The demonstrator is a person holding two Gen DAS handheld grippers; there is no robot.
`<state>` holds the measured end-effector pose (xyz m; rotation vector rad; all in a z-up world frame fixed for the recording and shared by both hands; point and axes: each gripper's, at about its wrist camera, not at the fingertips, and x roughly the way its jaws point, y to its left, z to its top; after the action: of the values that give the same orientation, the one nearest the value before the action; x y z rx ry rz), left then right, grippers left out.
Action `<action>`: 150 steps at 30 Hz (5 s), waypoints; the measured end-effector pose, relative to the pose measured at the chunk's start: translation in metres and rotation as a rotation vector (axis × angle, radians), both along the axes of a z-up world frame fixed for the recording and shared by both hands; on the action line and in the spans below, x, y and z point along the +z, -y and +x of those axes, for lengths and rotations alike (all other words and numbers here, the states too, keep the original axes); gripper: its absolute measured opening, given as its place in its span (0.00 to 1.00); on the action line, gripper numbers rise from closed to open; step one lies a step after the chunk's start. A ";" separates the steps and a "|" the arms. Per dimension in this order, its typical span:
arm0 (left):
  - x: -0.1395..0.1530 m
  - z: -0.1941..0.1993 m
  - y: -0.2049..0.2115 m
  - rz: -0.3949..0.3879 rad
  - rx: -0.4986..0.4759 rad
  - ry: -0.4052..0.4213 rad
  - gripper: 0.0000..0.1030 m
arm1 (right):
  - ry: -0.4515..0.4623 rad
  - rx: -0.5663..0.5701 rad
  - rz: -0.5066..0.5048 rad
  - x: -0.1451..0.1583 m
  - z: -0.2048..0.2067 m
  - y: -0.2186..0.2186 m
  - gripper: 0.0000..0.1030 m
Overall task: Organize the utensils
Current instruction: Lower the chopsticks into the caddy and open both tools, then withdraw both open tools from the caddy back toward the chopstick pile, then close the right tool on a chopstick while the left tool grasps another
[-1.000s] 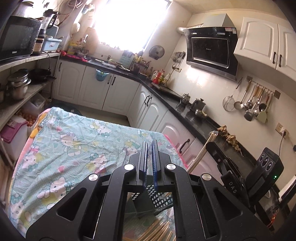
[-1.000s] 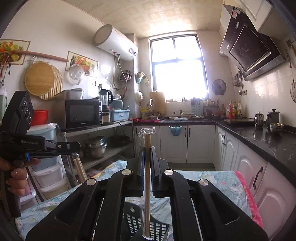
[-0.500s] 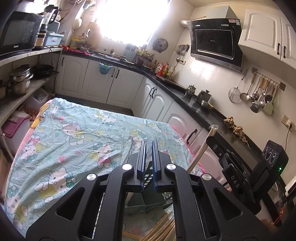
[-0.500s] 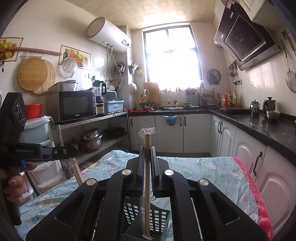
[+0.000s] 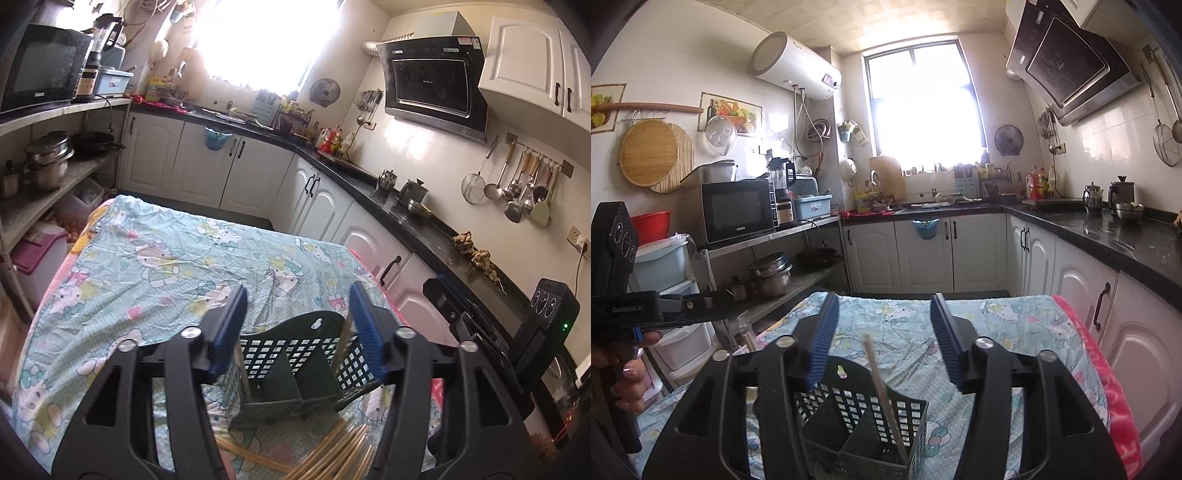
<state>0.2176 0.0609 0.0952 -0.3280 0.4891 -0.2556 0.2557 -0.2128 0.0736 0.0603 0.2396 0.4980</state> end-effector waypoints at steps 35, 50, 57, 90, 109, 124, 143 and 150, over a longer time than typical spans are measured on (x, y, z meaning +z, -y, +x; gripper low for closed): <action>0.000 -0.064 -0.010 0.005 0.058 0.055 0.90 | -0.015 0.031 -0.087 0.009 -0.066 -0.002 0.77; -0.019 -0.079 -0.014 -0.007 0.075 0.011 0.90 | -0.037 0.061 -0.144 -0.005 -0.089 -0.008 0.79; -0.029 -0.084 -0.019 -0.014 0.088 -0.016 0.90 | -0.056 0.079 -0.171 -0.015 -0.098 -0.012 0.80; -0.101 -0.085 -0.003 0.018 0.074 -0.200 0.90 | -0.260 0.032 -0.272 -0.091 -0.114 0.012 0.80; -0.150 -0.053 0.012 0.013 0.046 -0.365 0.90 | -0.498 -0.074 -0.256 -0.146 -0.085 0.049 0.69; -0.185 -0.015 -0.018 -0.098 0.110 -0.488 0.57 | -0.697 -0.087 -0.134 -0.175 -0.054 0.066 0.36; -0.194 0.011 -0.043 -0.199 0.151 -0.526 0.29 | -0.636 -0.085 -0.080 -0.150 -0.056 0.075 0.07; -0.194 0.024 -0.045 -0.178 0.164 -0.571 0.27 | -0.593 -0.068 -0.083 -0.132 -0.059 0.068 0.07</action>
<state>0.2411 0.1057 -0.0988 -0.6175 0.9999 -0.0394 0.1963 -0.2808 -0.0584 0.1343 0.8359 0.3916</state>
